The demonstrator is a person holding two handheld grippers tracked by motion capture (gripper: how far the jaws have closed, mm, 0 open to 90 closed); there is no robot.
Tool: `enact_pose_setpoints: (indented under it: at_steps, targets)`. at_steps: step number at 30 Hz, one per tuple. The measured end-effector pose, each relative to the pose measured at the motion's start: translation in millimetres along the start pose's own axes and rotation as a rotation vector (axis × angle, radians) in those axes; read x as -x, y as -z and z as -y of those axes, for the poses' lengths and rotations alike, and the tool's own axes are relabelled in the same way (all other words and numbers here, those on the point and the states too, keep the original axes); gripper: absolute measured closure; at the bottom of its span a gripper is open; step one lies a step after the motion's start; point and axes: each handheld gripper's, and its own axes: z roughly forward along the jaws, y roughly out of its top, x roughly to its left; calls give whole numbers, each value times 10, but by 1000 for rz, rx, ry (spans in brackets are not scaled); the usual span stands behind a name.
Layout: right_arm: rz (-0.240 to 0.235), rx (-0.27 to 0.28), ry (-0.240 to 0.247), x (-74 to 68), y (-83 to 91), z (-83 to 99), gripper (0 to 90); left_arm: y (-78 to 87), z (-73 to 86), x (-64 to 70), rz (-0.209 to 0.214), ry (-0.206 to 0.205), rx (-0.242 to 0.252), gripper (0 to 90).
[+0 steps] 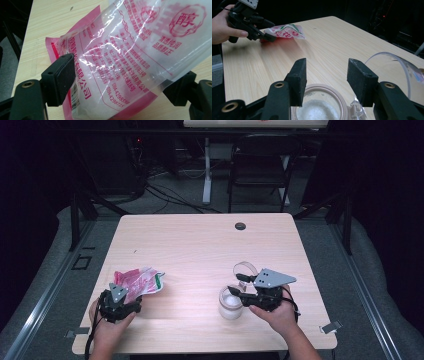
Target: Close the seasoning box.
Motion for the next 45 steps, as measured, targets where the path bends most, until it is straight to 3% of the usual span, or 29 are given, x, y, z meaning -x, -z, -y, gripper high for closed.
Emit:
enact_pose_setpoints:
  at_steps: [8,19,31,45]
  targets:
    - [8,7,4,4,24,-22,497,108,-60,76,27,-14,36,214]
    - [36,16,-6,24,90,-62,496,219,-183,400,106,-95,78,216]
    - [55,18,-14,32,173,-111,504,268,-263,578,143,-119,94,251]
    - [137,32,-45,152,434,-215,542,291,-286,653,161,-119,110,293]
